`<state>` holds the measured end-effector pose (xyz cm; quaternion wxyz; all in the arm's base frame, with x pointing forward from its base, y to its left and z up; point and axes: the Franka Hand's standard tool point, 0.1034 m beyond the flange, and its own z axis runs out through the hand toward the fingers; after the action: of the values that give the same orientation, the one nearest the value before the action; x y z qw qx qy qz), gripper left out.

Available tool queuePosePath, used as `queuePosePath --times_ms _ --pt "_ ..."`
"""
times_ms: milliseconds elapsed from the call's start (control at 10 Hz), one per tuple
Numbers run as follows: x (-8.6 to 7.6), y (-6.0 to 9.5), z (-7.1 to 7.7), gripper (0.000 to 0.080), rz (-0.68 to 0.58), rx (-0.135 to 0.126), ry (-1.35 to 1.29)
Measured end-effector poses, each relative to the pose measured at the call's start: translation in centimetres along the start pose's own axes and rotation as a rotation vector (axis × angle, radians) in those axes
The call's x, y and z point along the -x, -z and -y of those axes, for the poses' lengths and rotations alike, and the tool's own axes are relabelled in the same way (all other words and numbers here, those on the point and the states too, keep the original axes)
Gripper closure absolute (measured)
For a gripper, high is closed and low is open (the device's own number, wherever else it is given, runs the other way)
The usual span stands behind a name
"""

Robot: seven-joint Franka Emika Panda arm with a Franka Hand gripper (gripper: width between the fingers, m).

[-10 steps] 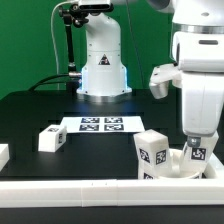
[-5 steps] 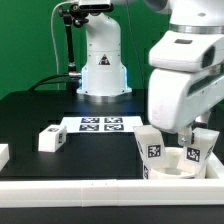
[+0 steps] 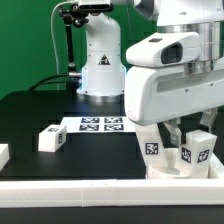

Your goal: Assemble stool

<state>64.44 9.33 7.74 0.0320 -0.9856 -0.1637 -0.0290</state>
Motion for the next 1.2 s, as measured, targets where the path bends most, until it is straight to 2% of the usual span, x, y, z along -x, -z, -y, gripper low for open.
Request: queuePosePath --times_ms 400,600,800,900,1000,1100,1200 --pt "0.1 0.0 -0.4 0.0459 0.000 0.008 -0.202" --pt "0.1 -0.1 -0.4 0.0192 0.000 0.008 -0.196" --pt "0.6 1.3 -0.8 0.0163 0.029 0.002 -0.151" --pt "1.5 2.9 -1.6 0.0152 0.033 0.004 -0.120" --pt "3.2 4.7 -3.2 0.0151 0.029 0.014 -0.119" --pt "5.2 5.4 -4.9 0.0151 0.040 0.022 -0.146" --pt "6.1 5.5 -6.3 0.0151 0.044 0.027 -0.134"
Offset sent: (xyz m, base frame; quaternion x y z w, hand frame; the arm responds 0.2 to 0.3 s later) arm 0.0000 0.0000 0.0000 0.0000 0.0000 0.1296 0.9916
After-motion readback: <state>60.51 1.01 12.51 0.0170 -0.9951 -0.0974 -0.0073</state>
